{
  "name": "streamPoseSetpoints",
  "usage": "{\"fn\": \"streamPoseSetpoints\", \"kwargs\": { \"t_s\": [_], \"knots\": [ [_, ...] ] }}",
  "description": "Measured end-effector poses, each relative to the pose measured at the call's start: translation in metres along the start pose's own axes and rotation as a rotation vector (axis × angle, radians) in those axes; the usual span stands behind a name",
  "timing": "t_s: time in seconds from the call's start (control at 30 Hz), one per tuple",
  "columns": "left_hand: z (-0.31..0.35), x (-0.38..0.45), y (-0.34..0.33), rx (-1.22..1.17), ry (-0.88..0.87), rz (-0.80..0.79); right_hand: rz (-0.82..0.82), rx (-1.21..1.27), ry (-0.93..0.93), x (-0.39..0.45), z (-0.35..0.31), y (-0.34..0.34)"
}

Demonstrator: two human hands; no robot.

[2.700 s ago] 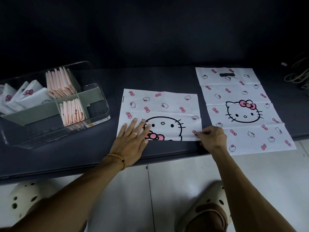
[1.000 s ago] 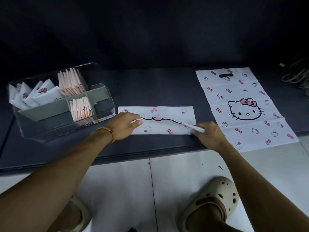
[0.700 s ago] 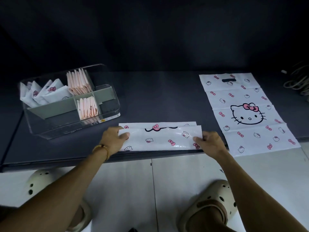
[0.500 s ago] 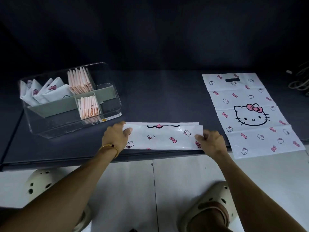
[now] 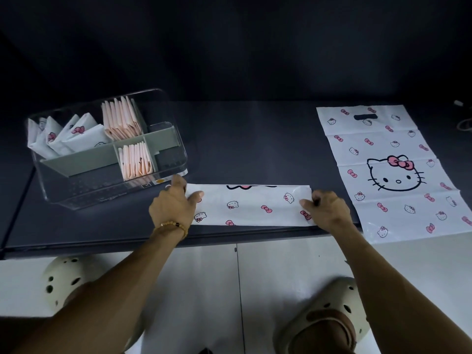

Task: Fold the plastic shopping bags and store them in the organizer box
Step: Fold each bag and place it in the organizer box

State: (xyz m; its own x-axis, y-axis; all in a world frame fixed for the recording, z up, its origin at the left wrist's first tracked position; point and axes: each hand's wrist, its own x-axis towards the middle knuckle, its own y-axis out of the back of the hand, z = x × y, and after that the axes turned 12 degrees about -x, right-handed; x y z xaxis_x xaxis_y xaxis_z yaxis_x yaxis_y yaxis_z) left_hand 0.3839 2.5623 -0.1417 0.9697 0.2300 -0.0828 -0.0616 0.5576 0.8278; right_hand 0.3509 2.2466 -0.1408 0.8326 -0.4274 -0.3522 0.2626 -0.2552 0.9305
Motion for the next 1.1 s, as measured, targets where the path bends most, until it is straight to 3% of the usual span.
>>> {"fn": "streamPoseSetpoints", "kwargs": {
  "t_s": [0.1,0.2,0.27,0.47,0.57,0.67,0.7,0.77,0.83,1.0,1.1],
  "knots": [
    [-0.001,-0.007,-0.002,0.1,-0.35,0.009,0.01,-0.021,-0.009,0.0,-0.002,-0.001],
    [-0.011,-0.007,-0.011,0.164,-0.677,-0.167,0.009,-0.022,-0.004,0.0,-0.002,-0.001],
    [-0.021,-0.006,-0.013,0.181,-0.751,-0.282,0.014,-0.019,-0.006,-0.001,-0.002,-0.001],
    [-0.038,-0.006,-0.014,0.376,-0.732,-0.444,0.081,-0.003,-0.035,-0.008,-0.005,-0.005],
    [-0.037,-0.009,-0.015,0.406,-0.728,-0.422,0.387,-0.056,-0.104,-0.024,-0.014,-0.007],
    [-0.036,-0.01,-0.014,0.403,-0.723,-0.41,0.597,-0.057,0.209,-0.046,-0.062,-0.021],
    [-0.035,-0.01,-0.014,0.402,-0.72,-0.41,0.57,-0.023,0.377,-0.054,-0.085,-0.03],
    [-0.034,-0.01,-0.013,0.4,-0.717,-0.421,0.358,-0.051,0.629,-0.068,-0.129,-0.05],
    [-0.035,-0.01,-0.013,0.395,-0.713,-0.432,0.151,-0.171,0.712,-0.073,-0.15,-0.066],
    [-0.037,-0.007,-0.014,0.442,-0.721,-0.421,0.21,-0.365,0.864,-0.048,-0.107,-0.063],
    [-0.036,-0.007,-0.016,0.438,-0.715,-0.427,0.211,-0.426,0.846,-0.029,-0.071,-0.051]
  ]
}}
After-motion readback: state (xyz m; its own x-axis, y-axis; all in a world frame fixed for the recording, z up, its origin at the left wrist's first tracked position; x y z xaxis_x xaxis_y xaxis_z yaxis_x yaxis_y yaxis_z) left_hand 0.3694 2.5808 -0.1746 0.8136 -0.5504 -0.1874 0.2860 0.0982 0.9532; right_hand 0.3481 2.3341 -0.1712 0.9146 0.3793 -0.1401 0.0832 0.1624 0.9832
